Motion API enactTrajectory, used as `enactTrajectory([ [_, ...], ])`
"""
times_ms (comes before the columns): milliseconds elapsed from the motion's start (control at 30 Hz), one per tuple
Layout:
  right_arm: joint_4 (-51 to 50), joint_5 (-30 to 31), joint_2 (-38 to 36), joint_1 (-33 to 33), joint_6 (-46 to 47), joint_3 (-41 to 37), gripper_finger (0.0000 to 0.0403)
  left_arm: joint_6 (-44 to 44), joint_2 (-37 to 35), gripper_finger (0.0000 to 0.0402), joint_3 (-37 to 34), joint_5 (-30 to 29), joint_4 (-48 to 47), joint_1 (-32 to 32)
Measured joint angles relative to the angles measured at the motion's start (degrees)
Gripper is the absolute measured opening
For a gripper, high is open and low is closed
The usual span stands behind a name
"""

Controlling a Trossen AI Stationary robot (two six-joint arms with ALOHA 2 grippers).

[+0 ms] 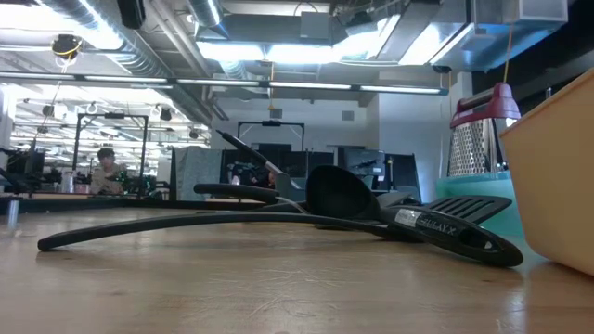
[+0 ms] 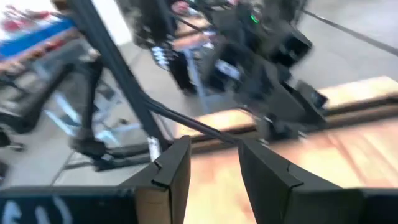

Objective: Pick & Place Kitchen Items
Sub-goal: Put the black serving spoon into the green bin

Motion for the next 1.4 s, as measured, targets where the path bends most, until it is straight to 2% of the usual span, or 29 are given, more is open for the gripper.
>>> enactTrajectory([
  [133,7.58,0.93,-4.0,0.53,0.5,-9.59,0.0138,-0.31,-0.07,0.0132,0.02,2.63,-0.03,3.09],
  [433,44.05,1.04,-18.71,-0.28,8.83,-44.42,0.0138,-3.61,0.19,0.0132,0.04,9.32,-3.46,11.43],
  [567,50.14,3.18,-23.1,-0.9,14.02,-53.31,0.0138,-5.88,1.31,0.0132,0.04,13.56,-4.9,16.24],
  [667,50.81,5.47,-25.6,-1.19,17.37,-56.45,0.0138,-8.66,3.27,0.0132,0.04,18.86,-5.6,20.5],
  [800,50.32,4.93,-27.68,-2.3,19.97,-58.22,0.0138,-12.51,7.48,0.0132,0.04,27.43,-5.79,26.41],
  [967,48.6,-5.81,-29.32,-4.49,23.85,-58.46,0.0138,-15.62,12.99,0.0132,0.66,36.13,-6.01,32.06],
  [1067,48.48,-13.52,-29.32,-4.63,28.77,-58.48,0.0137,-15.64,16.03,0.0132,3.03,39.05,-5.93,34.27],
  [1167,48.33,-20.17,-29.32,-4.9,28.23,-58.48,0.0137,-14.72,18.64,0.0132,6.45,40.47,-5.83,36.28],
  [1233,48.29,-22.04,-29.32,-4.9,28.02,-58.48,0.0137,-12.58,20.36,0.0132,8.77,41.25,-5.7,37.39],
  [1400,47.82,-22.03,-29.3,-4.94,28.6,-58.48,0.0137,-10.84,23.58,0.0132,13.11,44.73,-5.79,40.38],
])
